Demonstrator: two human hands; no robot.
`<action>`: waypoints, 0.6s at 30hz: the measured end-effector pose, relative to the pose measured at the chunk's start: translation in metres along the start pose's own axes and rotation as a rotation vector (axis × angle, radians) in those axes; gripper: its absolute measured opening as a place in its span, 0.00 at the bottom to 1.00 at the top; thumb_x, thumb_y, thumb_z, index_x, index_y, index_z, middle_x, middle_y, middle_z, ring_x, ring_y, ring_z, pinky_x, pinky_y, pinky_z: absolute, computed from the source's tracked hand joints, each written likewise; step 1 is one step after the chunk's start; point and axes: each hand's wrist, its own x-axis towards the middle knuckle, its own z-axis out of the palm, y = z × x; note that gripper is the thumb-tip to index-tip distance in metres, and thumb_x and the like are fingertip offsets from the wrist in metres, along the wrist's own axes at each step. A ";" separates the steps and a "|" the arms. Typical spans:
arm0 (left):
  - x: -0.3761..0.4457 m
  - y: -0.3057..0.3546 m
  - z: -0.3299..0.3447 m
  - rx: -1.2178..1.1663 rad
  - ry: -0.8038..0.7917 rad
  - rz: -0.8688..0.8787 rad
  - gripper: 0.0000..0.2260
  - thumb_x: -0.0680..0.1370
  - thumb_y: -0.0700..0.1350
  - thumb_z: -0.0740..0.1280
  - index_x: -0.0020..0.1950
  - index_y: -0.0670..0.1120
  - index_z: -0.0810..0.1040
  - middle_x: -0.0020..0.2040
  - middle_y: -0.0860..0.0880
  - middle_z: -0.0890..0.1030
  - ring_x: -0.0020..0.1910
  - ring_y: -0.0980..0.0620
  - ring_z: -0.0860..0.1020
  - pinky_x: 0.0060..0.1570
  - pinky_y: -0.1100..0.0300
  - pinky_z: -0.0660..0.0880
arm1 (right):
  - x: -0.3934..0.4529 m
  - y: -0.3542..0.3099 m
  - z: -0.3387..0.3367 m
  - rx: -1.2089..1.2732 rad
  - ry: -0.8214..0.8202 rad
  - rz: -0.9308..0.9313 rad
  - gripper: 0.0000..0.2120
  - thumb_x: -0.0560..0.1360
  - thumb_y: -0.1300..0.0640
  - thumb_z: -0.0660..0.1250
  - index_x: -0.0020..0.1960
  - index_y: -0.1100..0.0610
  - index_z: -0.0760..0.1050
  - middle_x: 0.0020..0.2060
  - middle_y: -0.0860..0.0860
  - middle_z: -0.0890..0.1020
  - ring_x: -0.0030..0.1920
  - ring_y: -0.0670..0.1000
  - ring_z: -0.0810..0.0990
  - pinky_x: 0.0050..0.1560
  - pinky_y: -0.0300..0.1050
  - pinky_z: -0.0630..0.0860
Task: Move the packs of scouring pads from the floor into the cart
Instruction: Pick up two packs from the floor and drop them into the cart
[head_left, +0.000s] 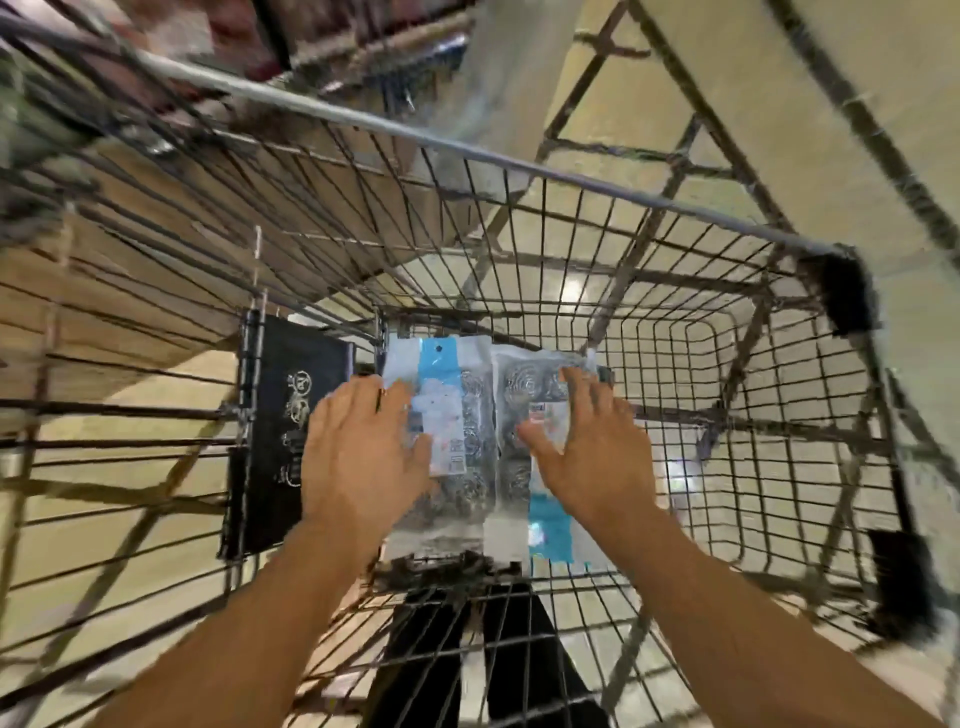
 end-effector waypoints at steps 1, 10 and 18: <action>-0.004 0.000 -0.017 0.030 0.018 0.010 0.25 0.78 0.56 0.66 0.74 0.51 0.70 0.71 0.46 0.74 0.74 0.44 0.66 0.75 0.46 0.61 | -0.007 -0.008 -0.014 -0.033 0.012 -0.076 0.37 0.82 0.33 0.53 0.83 0.50 0.49 0.81 0.52 0.60 0.80 0.57 0.59 0.74 0.56 0.66; -0.069 0.003 -0.188 0.107 0.293 -0.059 0.27 0.78 0.60 0.67 0.74 0.50 0.73 0.74 0.45 0.73 0.75 0.43 0.67 0.76 0.45 0.61 | -0.054 -0.085 -0.168 -0.240 0.156 -0.444 0.31 0.81 0.33 0.55 0.78 0.48 0.61 0.75 0.53 0.70 0.74 0.59 0.67 0.69 0.58 0.69; -0.166 -0.048 -0.327 0.117 0.530 -0.336 0.24 0.78 0.60 0.63 0.69 0.49 0.77 0.64 0.47 0.78 0.66 0.44 0.74 0.66 0.47 0.68 | -0.115 -0.203 -0.294 -0.332 0.381 -0.813 0.33 0.80 0.31 0.55 0.78 0.48 0.63 0.71 0.53 0.73 0.70 0.60 0.71 0.64 0.57 0.75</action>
